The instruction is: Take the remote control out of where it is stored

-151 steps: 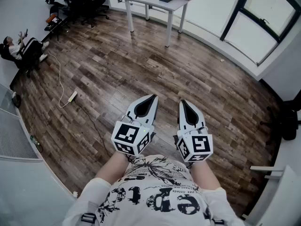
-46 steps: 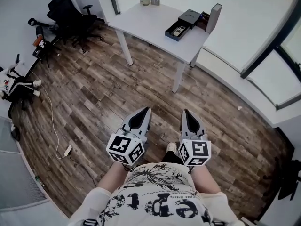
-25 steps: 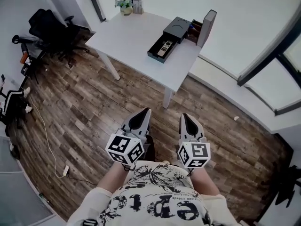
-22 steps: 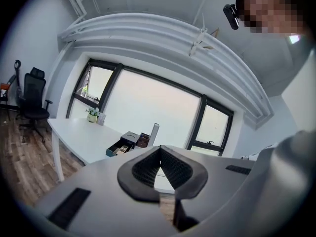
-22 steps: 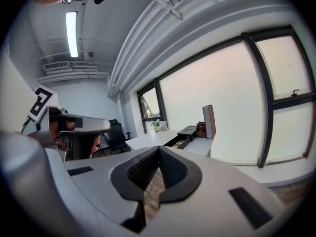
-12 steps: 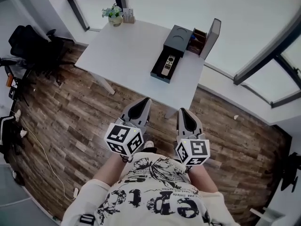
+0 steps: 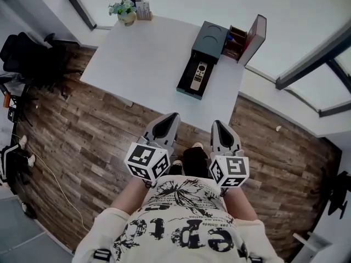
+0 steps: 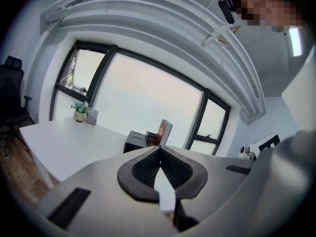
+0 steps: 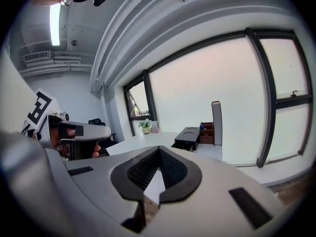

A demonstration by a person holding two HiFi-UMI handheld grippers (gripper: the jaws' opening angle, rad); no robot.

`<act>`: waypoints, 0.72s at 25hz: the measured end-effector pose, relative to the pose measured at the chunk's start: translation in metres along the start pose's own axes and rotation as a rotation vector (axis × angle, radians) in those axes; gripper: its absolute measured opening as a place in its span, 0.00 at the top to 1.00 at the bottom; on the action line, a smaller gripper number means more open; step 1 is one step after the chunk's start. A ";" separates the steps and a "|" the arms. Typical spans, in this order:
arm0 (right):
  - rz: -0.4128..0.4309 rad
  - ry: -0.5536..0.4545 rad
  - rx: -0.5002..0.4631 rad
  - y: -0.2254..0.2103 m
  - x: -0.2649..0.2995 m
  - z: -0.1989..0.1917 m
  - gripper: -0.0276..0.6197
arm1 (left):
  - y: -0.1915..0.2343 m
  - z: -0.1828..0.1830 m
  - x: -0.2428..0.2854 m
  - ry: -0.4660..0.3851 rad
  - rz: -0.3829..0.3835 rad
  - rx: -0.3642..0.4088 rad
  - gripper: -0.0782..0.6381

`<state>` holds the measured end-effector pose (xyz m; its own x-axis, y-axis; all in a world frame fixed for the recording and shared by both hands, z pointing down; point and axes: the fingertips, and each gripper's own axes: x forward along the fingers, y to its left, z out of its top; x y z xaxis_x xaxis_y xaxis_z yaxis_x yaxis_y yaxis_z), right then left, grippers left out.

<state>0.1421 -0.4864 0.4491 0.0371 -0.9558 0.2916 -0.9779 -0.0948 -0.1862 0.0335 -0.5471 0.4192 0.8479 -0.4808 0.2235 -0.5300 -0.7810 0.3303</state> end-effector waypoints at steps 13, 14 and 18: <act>0.058 0.032 -0.035 -0.096 0.109 0.034 0.95 | 0.015 0.018 0.141 0.060 0.000 0.005 0.88; 0.064 0.042 -0.029 -0.101 0.114 0.032 0.95 | 0.018 0.014 0.149 0.076 0.007 -0.001 0.88; 0.085 0.087 -0.028 -0.116 0.133 0.023 0.95 | 0.038 0.003 0.173 0.103 0.093 -0.015 0.88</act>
<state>0.2650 -0.6087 0.4881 -0.0632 -0.9321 0.3566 -0.9821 -0.0053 -0.1880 0.1604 -0.6608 0.4677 0.7895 -0.5065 0.3465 -0.6068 -0.7287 0.3176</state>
